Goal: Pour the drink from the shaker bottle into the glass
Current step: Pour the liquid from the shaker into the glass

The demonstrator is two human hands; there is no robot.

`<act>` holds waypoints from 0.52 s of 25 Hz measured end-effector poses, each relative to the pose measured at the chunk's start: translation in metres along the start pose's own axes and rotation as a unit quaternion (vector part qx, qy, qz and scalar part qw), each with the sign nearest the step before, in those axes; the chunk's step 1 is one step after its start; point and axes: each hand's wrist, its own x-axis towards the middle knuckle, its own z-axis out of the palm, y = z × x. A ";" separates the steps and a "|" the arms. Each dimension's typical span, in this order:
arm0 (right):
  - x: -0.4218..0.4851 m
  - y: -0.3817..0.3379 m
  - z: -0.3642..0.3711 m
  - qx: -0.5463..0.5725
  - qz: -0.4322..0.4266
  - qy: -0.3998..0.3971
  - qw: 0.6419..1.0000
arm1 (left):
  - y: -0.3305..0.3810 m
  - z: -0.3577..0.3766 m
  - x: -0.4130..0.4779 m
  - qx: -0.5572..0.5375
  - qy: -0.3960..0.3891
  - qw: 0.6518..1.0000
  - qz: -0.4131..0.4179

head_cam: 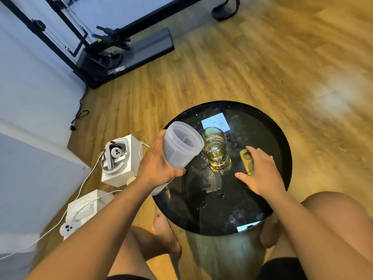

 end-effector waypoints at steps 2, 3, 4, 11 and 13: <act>0.000 0.002 0.001 0.005 -0.005 -0.004 1.000 | 0.000 -0.001 0.002 0.013 -0.003 1.000 0.002; 0.000 0.003 0.002 0.006 -0.011 -0.006 1.000 | 0.000 -0.002 0.001 0.020 -0.004 1.000 0.001; 0.001 0.004 0.001 0.007 -0.016 -0.007 1.000 | 0.000 -0.003 0.002 0.029 -0.007 1.000 0.001; 0.006 0.004 0.004 0.000 -0.027 -0.016 1.000 | 0.005 -0.007 0.006 0.070 -0.044 0.996 0.013; 0.007 0.004 0.004 0.000 -0.029 -0.022 0.999 | 0.006 -0.008 0.008 0.078 -0.050 0.996 0.019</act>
